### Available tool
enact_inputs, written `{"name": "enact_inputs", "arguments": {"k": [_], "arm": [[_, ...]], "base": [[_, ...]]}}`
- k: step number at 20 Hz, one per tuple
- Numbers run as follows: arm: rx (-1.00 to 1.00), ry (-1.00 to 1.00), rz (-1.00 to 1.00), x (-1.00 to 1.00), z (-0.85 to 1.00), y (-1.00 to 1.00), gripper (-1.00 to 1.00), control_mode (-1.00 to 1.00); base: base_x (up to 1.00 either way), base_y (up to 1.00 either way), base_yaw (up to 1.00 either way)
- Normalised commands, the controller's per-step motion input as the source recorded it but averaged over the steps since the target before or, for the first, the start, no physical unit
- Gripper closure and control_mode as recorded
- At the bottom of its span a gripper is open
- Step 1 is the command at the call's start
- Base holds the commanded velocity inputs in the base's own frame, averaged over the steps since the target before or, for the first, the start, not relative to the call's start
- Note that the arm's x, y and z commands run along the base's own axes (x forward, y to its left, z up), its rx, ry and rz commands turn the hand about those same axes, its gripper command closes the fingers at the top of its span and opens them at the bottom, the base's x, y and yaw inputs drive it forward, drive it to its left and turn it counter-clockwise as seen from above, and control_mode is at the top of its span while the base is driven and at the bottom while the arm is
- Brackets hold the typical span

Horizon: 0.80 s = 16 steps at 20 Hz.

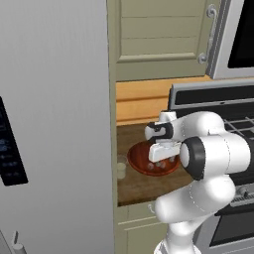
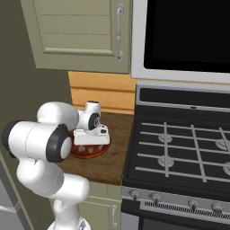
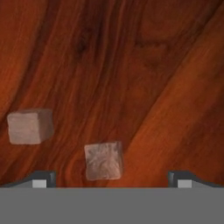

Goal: Grab a lemon wedge from the fridge and one ice cube from the ice bowl, and put them in the glass of lemonade.

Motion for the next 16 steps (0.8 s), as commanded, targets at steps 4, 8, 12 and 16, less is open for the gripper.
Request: {"name": "enact_inputs", "arguments": {"k": [4,8,12,16], "arm": [[-0.02,0.0,0.0,0.0,-0.06,0.04,-1.0,-1.0],[-0.02,0.0,0.0,0.0,-0.26,0.0,-1.0,-1.0],[0.0,-0.01,0.0,0.0,-0.27,0.0,-1.0,-1.0],[0.0,0.0,0.0,0.0,-0.16,0.0,-1.0,-1.0]], "base": [[0.0,0.0,0.0],[0.0,0.0,0.0],[0.0,0.0,0.0],[0.0,0.0,0.0]]}}
